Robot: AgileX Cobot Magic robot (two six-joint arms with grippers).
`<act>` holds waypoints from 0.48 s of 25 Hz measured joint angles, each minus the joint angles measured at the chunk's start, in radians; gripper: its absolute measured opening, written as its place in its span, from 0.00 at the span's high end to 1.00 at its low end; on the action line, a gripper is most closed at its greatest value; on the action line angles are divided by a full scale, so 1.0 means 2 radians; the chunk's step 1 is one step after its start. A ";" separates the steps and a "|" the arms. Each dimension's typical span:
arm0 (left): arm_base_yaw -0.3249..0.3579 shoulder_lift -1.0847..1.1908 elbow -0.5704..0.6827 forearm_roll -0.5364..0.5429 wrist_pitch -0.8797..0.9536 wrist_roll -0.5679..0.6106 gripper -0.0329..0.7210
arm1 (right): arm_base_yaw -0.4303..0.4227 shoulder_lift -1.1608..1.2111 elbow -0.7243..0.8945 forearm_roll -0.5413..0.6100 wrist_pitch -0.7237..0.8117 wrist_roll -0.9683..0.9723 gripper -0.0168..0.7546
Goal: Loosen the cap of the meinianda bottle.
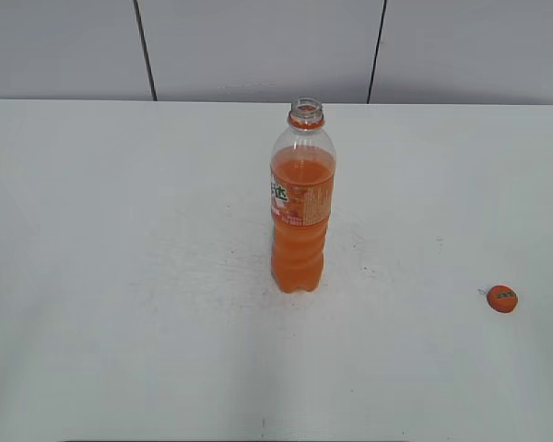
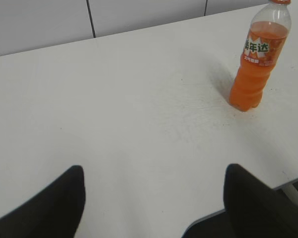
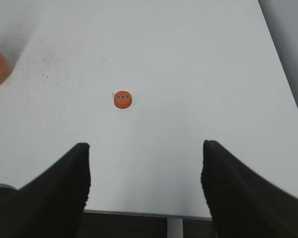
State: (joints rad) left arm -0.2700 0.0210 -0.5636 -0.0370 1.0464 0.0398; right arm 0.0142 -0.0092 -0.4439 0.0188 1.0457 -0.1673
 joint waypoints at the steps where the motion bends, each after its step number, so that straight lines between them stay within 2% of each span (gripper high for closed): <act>1: 0.000 0.000 0.000 -0.003 -0.002 0.001 0.26 | 0.000 0.000 0.001 0.000 -0.003 0.000 0.30; 8: 0.001 -0.002 0.000 -0.007 -0.005 0.001 0.26 | 0.000 0.000 0.002 0.000 -0.011 -0.001 0.30; 10: 0.015 -0.004 0.000 -0.008 -0.005 0.001 0.26 | 0.000 0.000 0.002 0.000 -0.011 -0.001 0.30; 12: 0.045 -0.011 0.000 -0.008 -0.006 0.001 0.26 | 0.000 0.000 0.002 0.000 -0.011 -0.001 0.30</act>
State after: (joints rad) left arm -0.1810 -0.0012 -0.5628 -0.0524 1.0352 0.0409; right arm 0.0142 -0.0092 -0.4398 0.0188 1.0237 -0.1684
